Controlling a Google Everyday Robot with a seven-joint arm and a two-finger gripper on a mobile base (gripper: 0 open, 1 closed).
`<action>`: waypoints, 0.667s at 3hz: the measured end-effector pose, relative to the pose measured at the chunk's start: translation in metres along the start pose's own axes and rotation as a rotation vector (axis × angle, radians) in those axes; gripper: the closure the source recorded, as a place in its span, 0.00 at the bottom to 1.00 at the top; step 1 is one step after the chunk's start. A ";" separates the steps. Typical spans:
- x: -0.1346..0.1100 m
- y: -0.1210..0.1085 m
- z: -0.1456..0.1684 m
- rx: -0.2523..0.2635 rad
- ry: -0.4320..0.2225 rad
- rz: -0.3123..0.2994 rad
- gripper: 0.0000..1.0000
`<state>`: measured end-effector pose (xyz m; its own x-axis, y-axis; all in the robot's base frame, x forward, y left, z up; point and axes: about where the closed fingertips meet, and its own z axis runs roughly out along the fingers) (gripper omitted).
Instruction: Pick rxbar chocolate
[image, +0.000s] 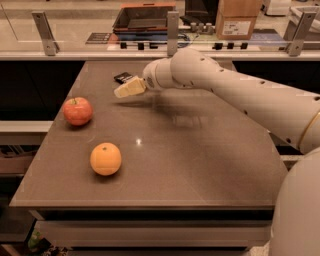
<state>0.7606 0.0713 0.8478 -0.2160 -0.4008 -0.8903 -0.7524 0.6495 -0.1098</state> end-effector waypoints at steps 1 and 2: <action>0.002 -0.010 0.011 -0.006 -0.010 -0.009 0.00; 0.008 -0.019 0.018 -0.012 -0.014 -0.004 0.00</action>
Offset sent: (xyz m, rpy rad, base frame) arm 0.0377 -0.0133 -0.0194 0.0173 -0.0084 0.0106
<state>0.7849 0.0675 0.8346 -0.2042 -0.3948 -0.8958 -0.7605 0.6402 -0.1088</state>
